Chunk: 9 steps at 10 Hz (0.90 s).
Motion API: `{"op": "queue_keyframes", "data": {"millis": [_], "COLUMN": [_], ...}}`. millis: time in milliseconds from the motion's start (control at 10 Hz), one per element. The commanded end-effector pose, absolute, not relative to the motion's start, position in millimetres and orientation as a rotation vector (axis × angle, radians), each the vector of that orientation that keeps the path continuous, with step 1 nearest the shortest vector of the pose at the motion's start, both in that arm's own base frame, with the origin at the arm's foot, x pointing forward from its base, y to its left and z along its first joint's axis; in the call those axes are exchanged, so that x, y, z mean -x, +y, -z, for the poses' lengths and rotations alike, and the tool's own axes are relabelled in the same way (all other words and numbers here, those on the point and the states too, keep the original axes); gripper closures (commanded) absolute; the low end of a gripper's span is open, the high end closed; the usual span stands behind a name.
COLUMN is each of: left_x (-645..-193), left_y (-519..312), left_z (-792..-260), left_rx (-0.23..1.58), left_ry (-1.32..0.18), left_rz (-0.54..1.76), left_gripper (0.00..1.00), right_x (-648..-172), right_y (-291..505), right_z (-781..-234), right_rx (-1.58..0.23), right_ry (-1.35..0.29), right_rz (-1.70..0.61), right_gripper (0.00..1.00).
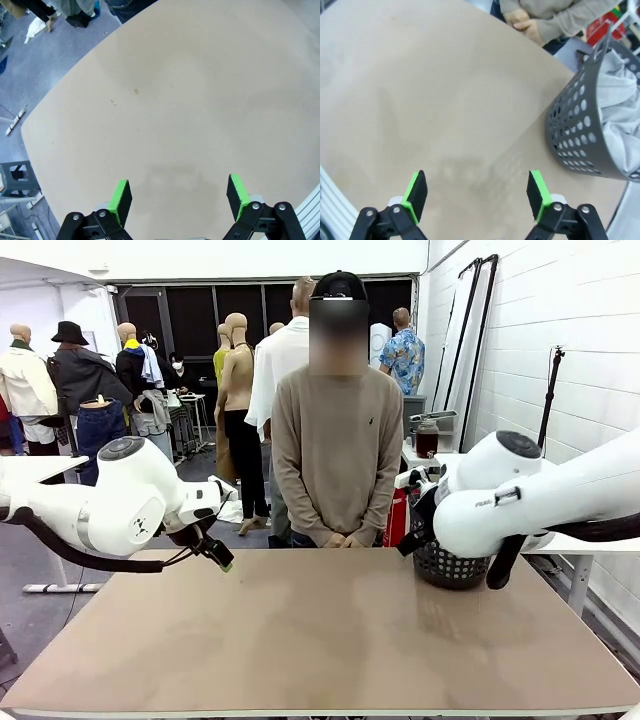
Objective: Fold the training pants.
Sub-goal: Grab both ends of the Training pants handed by a person.
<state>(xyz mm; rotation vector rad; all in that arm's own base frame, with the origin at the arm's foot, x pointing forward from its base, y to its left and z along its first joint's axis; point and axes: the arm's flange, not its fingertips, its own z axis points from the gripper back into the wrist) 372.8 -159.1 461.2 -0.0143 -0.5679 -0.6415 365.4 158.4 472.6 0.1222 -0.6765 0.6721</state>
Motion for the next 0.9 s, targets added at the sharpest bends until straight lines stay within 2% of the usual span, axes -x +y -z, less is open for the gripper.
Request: {"op": "queue_keyframes", "data": {"millis": [0,400,800], "left_x": [-362.8,-338.5,-318.4], "left_y": [-160.2,-164.2,-157.4], "left_z": [-481.6,-516.3,-533.5], "left_rx": [0.021,0.05,0.069], "left_ry": [-0.555,-0.604,-0.714], "left_rz": [0.61,0.661,0.68], "left_gripper": [0.0,0.0,0.0], "right_x": [-351.3,-337.5,-337.3], "right_y": [142.5,134.5,130.9], "right_z": [-495.7,-529.8,-535.6], "right_rx": [-0.152,-0.168,-0.197], "right_ry": [-0.679,-0.729,-0.78], "right_rz": [-0.734,-0.764,-0.762], "right_gripper": [0.0,0.0,0.0]}}
